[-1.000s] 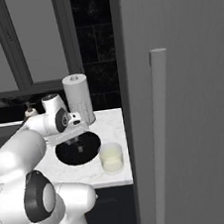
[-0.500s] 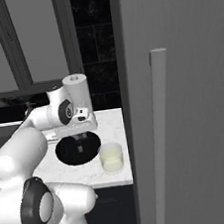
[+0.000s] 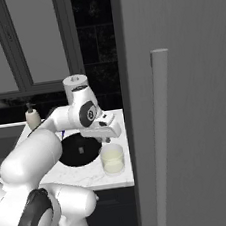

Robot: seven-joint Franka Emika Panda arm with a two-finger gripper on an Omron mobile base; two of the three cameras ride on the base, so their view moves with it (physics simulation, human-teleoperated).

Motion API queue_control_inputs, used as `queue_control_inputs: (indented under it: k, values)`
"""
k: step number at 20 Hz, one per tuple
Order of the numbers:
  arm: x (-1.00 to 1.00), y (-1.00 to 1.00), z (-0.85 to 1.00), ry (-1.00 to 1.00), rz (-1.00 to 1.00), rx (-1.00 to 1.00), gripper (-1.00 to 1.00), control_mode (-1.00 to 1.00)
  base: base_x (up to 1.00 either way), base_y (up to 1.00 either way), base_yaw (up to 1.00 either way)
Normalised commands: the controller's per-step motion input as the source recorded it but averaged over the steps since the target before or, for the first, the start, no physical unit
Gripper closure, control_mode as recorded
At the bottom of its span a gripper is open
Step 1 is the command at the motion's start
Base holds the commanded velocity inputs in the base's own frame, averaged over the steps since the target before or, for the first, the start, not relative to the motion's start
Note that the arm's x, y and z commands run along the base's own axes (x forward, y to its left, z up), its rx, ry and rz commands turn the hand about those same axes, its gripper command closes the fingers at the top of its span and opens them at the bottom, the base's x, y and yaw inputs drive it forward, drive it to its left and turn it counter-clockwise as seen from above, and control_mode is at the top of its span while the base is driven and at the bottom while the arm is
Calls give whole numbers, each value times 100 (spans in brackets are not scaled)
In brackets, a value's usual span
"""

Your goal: Grab a lemon wedge from the fridge and one ice cube from the ice bowl, and put them in the glass of lemonade.

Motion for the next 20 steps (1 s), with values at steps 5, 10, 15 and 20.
queue_control_inputs:
  k: [5,10,15,20]
  values:
    - [0,-27,-9,0,-8,7,100,-100,0,0,0]
    - [23,-1,-26,0,0,6,100,-100,0,0,0]
    - [0,0,-7,0,0,0,100,-100,0,0,0]
    - [0,0,-13,0,0,0,100,-100,0,0,0]
